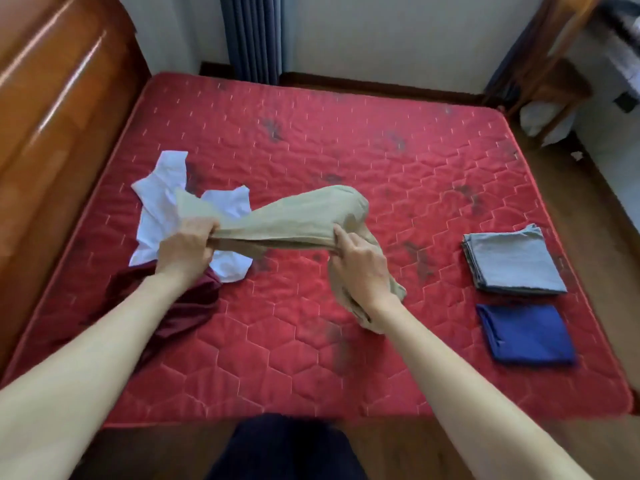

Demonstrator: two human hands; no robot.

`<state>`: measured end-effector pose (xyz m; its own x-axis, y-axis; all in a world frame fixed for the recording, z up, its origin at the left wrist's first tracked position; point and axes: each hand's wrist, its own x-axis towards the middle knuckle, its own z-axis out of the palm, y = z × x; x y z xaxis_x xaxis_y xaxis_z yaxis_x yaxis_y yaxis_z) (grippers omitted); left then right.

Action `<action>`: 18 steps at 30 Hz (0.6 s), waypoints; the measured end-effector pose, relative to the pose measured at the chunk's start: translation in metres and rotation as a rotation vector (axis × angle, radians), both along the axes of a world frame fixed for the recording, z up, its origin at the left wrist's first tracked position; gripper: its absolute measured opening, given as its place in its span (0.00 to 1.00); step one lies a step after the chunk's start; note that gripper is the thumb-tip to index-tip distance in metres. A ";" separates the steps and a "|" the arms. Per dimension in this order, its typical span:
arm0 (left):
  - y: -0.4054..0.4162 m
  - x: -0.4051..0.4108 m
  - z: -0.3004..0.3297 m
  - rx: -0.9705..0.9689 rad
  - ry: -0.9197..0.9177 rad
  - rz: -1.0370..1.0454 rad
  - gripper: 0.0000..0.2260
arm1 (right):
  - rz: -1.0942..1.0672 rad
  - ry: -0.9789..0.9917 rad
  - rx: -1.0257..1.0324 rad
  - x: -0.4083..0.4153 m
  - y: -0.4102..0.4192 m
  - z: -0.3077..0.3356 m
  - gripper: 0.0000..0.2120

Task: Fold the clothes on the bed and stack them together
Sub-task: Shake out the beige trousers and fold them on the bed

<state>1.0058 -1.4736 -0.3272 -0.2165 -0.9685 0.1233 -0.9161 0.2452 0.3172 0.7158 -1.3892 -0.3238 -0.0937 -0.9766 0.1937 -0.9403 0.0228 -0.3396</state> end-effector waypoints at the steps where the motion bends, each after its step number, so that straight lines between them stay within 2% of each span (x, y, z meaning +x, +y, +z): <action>1: 0.011 0.007 -0.024 0.126 -0.094 -0.051 0.22 | 0.043 -0.033 0.172 0.013 0.011 -0.026 0.29; 3: 0.034 0.013 -0.064 0.314 -0.283 -0.178 0.33 | 0.124 -0.036 0.446 0.033 0.031 -0.071 0.35; 4: 0.044 0.011 -0.080 0.358 -0.329 -0.222 0.36 | 0.140 -0.028 0.503 0.040 0.038 -0.088 0.36; 11: 0.047 -0.056 -0.148 0.353 -0.358 -0.429 0.33 | -0.021 -0.043 0.557 0.033 0.039 -0.156 0.35; 18: 0.031 -0.161 -0.228 0.375 -0.372 -0.683 0.33 | -0.284 -0.052 0.598 -0.047 0.049 -0.223 0.35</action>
